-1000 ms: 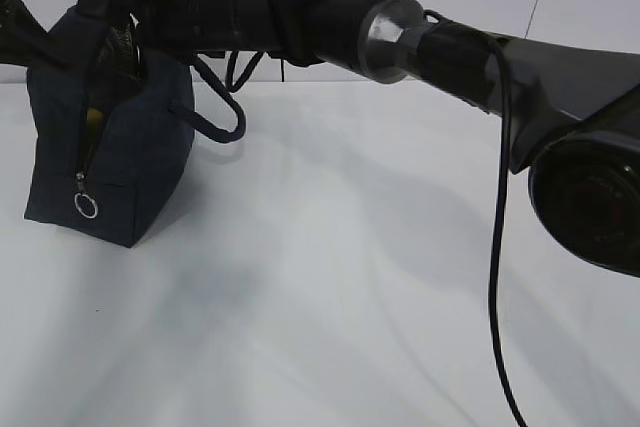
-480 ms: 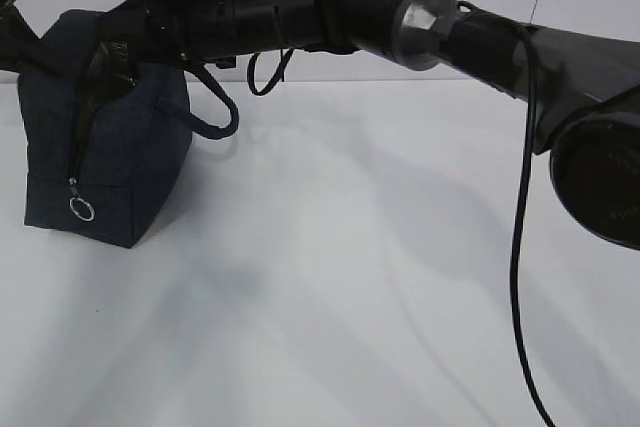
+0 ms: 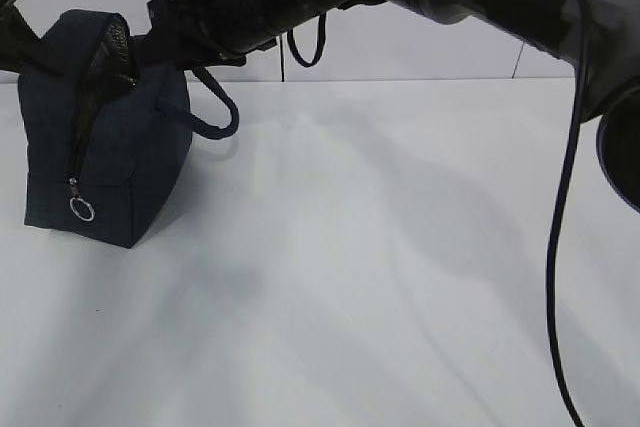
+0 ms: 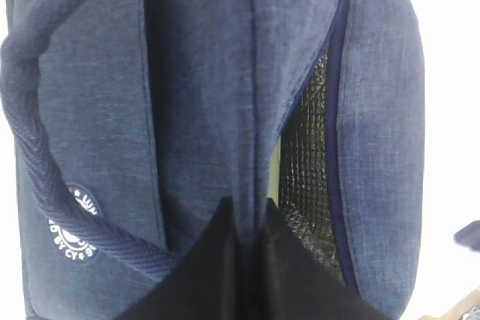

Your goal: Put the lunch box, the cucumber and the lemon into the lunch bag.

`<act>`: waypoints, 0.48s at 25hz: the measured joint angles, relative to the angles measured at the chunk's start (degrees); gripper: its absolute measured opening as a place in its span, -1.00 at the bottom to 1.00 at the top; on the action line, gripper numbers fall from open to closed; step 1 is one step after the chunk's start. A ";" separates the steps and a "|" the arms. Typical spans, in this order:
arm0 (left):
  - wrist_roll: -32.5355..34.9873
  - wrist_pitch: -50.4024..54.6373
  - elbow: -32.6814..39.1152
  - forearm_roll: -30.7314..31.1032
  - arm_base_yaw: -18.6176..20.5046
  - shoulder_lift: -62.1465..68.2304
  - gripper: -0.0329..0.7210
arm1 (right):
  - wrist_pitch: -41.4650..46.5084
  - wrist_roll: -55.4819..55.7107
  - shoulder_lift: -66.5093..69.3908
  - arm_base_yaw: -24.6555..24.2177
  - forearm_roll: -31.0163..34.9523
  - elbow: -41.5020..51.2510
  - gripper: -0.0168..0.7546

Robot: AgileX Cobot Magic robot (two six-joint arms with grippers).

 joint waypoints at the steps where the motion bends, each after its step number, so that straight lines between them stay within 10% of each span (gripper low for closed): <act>1: 0.00 0.00 0.00 0.00 0.00 0.00 -0.90 | -0.45 2.12 -0.34 0.00 -2.94 -0.14 0.03; 12: 0.00 0.00 0.00 0.00 -0.45 0.00 -0.90 | -6.51 8.98 0.68 0.69 -7.63 -0.33 0.03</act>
